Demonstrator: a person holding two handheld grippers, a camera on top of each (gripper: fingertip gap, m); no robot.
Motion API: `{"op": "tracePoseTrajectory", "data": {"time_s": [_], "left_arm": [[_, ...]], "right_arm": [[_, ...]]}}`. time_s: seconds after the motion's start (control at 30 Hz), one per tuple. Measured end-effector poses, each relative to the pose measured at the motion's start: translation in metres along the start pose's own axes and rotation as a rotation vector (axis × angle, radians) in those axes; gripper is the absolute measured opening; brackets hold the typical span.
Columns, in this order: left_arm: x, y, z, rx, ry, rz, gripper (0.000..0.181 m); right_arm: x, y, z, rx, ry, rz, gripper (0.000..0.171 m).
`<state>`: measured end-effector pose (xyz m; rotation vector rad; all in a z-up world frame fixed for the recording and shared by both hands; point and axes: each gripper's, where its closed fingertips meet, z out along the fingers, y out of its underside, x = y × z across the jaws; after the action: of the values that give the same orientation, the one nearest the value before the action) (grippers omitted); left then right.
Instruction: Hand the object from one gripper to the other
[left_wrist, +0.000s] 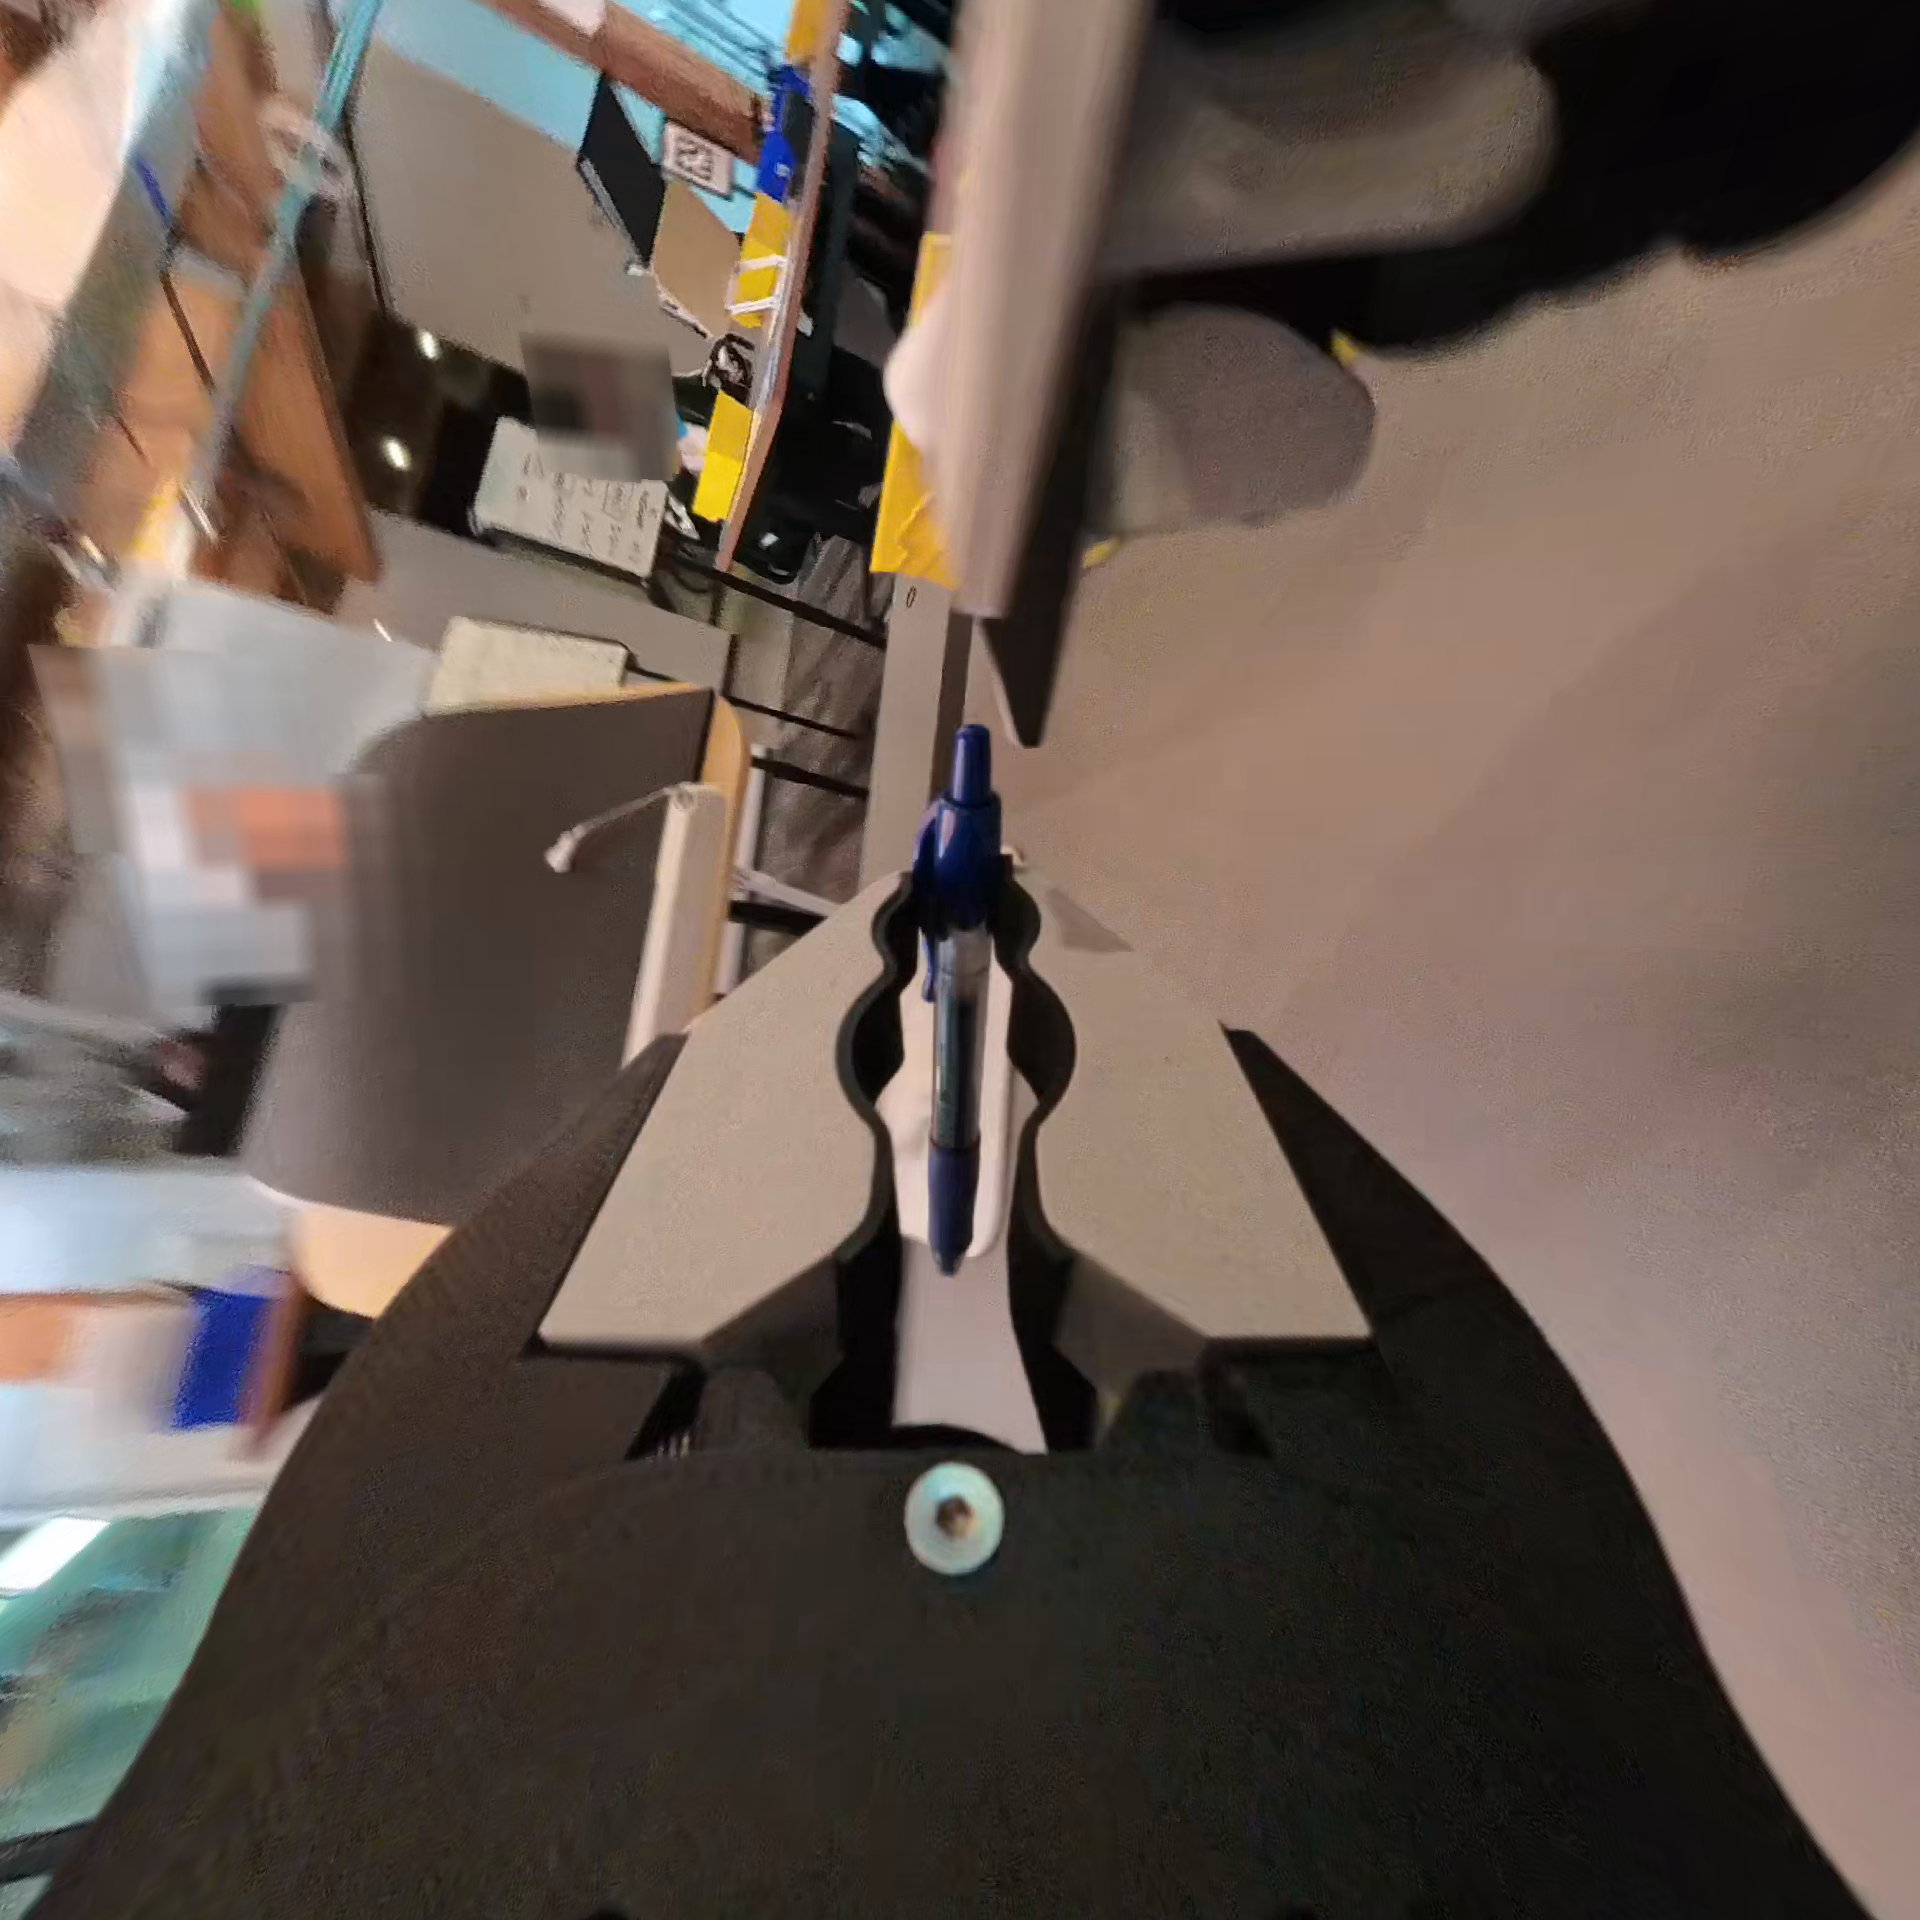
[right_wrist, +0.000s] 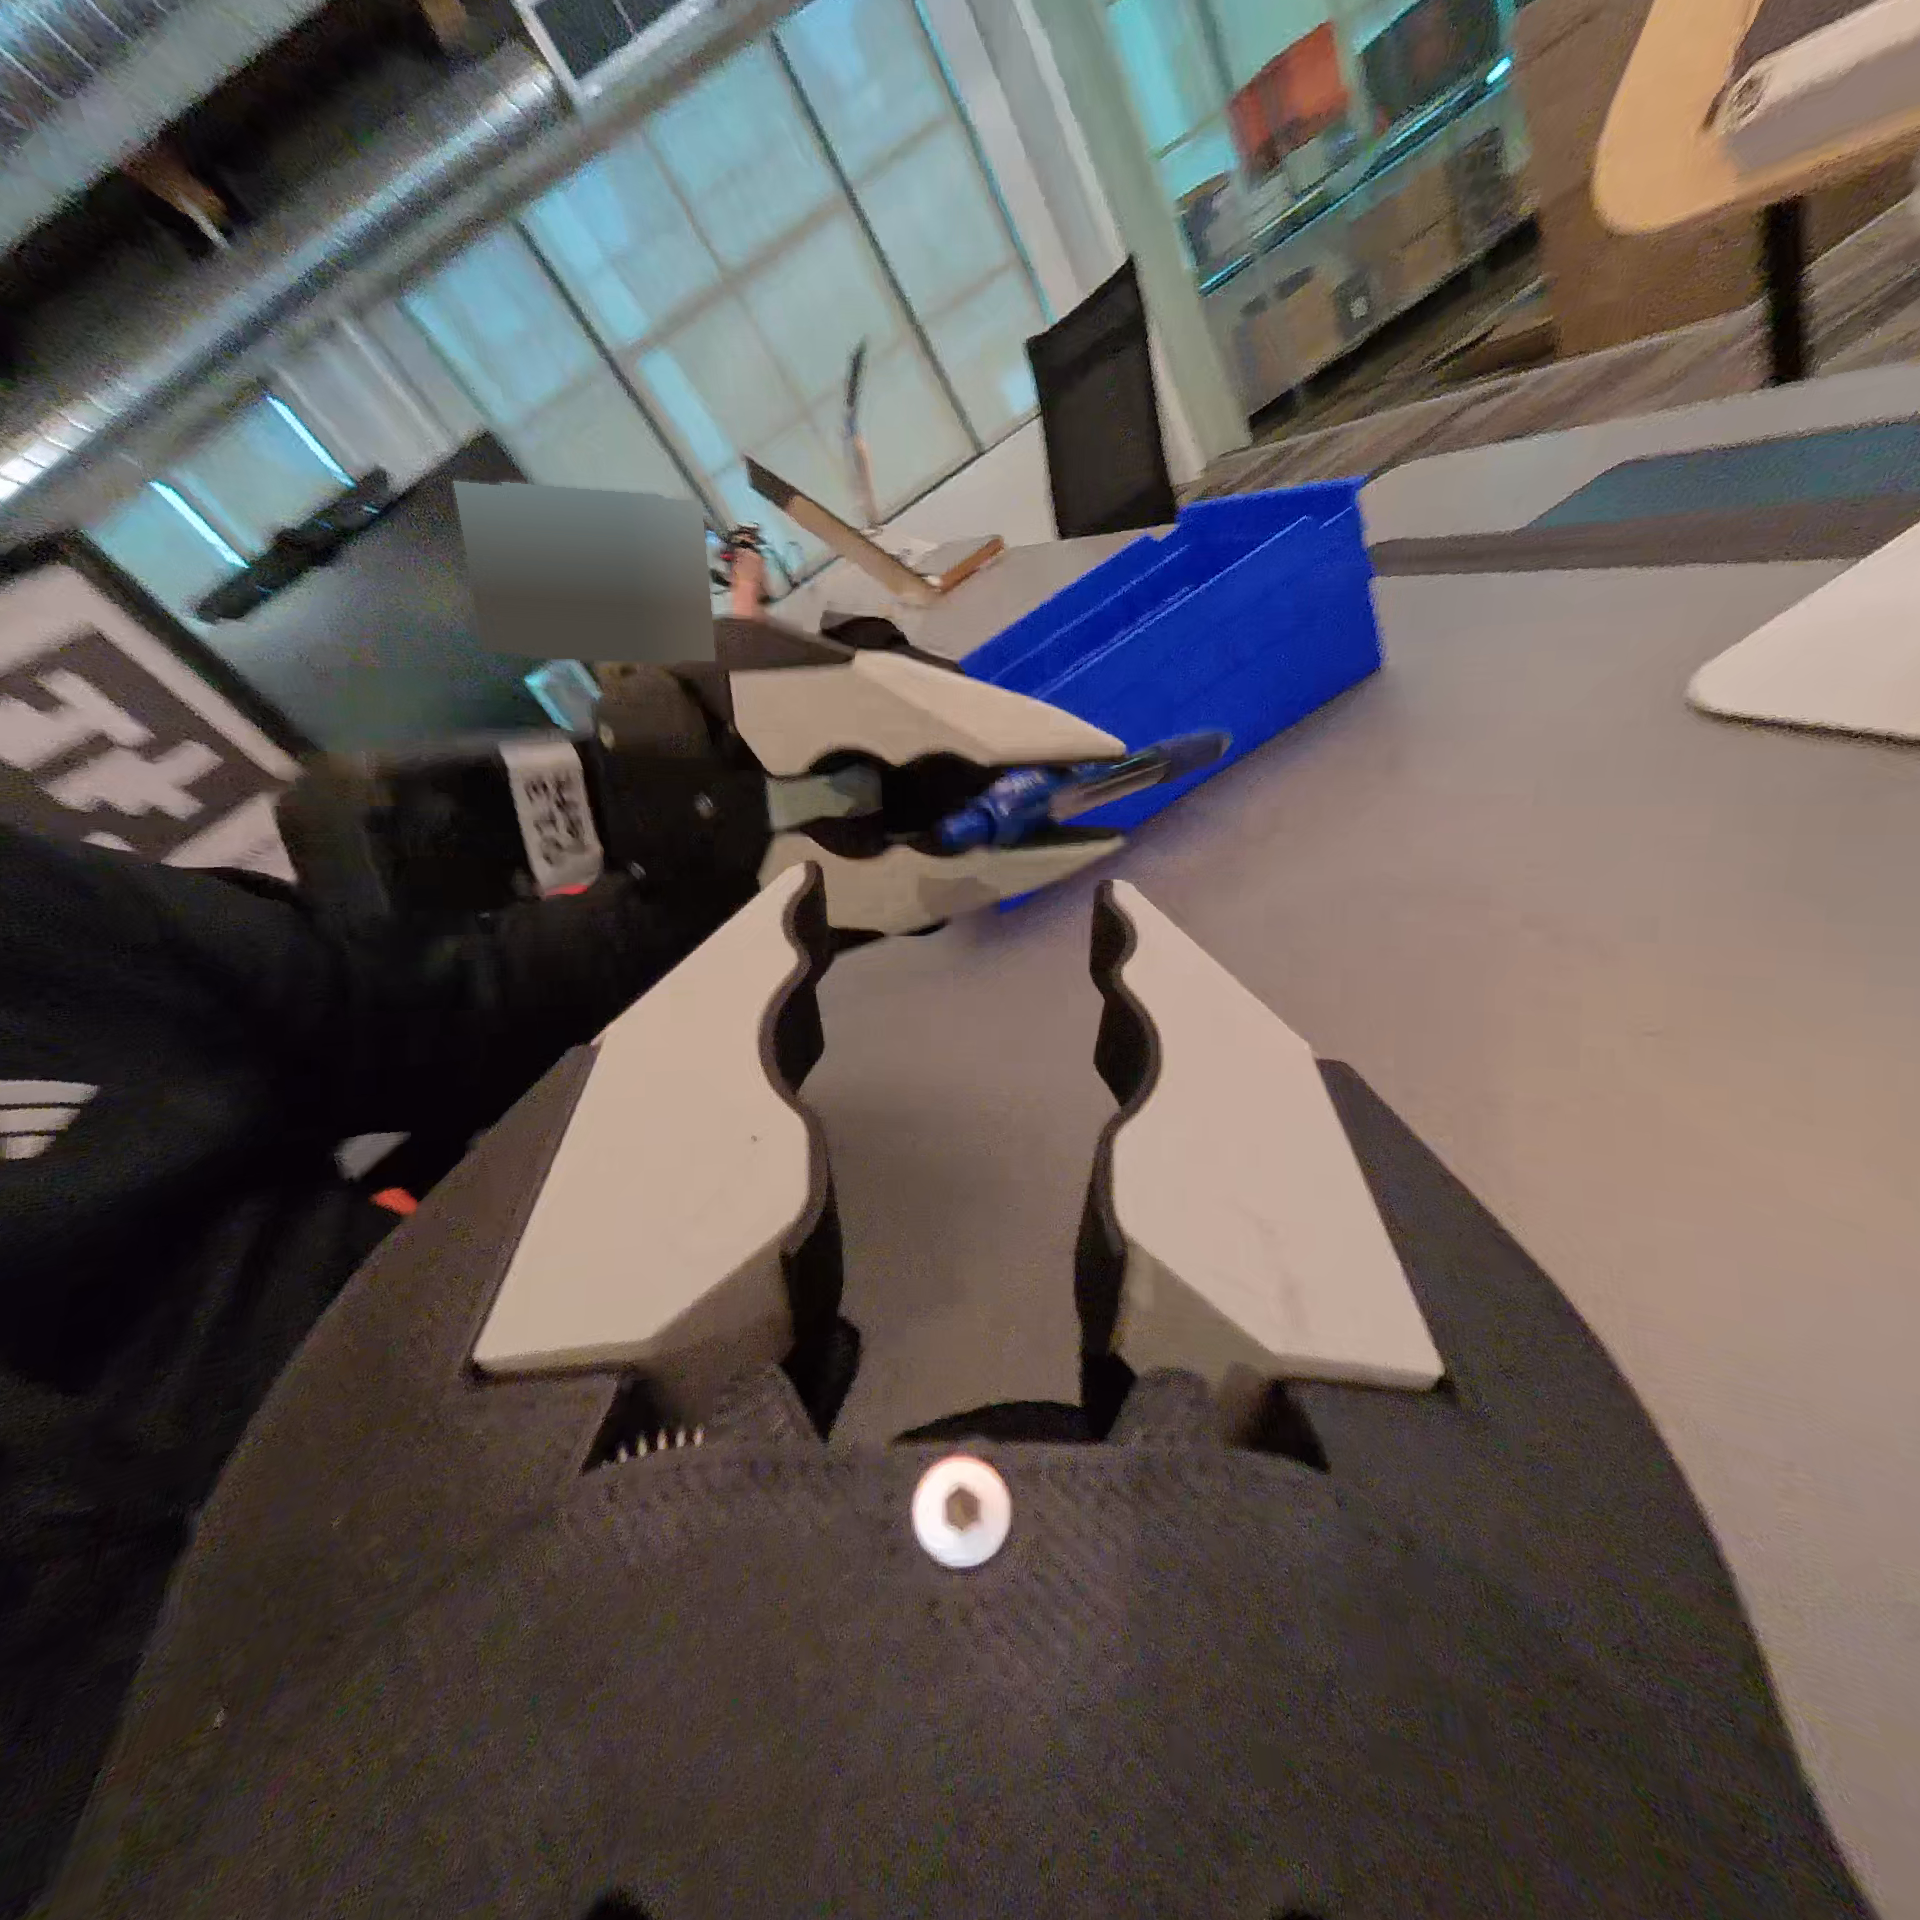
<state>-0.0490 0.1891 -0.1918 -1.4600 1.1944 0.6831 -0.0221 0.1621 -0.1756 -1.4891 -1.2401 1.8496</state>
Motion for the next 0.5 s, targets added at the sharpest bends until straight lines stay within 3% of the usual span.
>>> {"op": "tracePoseTrajectory", "data": {"time_s": [0.23,0.4,0.5], "left_arm": [[0.01,-0.008,0.002,-0.011,0.008,0.426,0.012],[0.014,-0.011,0.003,-0.009,0.029,0.553,0.012],[0.016,-0.008,0.003,-0.011,0.041,0.591,0.012]], "right_arm": [[0.001,0.022,0.004,-0.128,-0.072,0.145,0.032],[0.004,0.026,0.009,-0.107,-0.092,0.196,0.008],[0.007,0.028,0.01,-0.095,-0.089,0.213,0.007]]}}
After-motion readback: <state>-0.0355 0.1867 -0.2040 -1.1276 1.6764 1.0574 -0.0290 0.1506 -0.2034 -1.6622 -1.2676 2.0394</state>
